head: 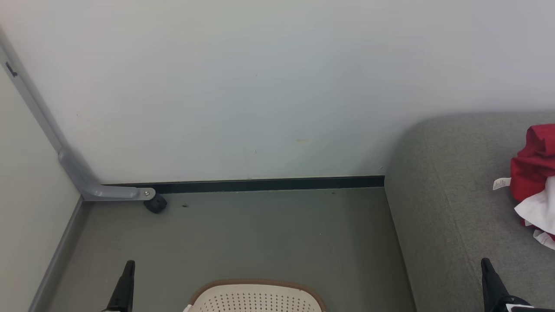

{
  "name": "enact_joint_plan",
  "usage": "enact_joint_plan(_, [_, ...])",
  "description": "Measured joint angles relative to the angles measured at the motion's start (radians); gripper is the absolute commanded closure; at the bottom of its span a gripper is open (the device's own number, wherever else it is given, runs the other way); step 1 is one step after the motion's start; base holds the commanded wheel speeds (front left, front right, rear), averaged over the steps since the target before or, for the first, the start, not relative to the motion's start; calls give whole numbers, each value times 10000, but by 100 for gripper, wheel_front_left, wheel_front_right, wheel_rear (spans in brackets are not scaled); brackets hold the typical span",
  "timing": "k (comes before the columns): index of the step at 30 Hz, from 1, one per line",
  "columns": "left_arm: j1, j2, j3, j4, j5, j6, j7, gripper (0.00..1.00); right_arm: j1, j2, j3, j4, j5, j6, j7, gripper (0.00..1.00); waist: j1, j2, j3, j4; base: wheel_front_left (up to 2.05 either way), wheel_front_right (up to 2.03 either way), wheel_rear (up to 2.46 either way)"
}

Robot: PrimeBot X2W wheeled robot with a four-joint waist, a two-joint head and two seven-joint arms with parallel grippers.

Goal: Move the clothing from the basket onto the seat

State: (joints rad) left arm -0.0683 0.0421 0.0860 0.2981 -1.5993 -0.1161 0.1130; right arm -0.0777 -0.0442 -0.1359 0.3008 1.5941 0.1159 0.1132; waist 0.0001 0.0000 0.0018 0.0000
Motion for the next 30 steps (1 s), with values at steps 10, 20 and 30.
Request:
enact_joint_plan(10, [-74, -19, 2, 6, 0, -73, 0, 100, 0, 4, -2, 2, 0, 0, 0, 100, 0, 0, 0, 0, 0, 0, 0])
enact_joint_plan(20, [-74, -27, 0, 8, 0, -73, 0, 100, 0, 4, -2, 2, 0, 0, 0, 100, 0, 0, 0, 0, 0, 0, 0])
enact_joint_plan(30, [-74, -29, 0, 10, -2, -73, 0, 100, 0, 6, -2, 2, 2, 0, 0, 100, 0, 0, -1, -1, 0, 0, 0])
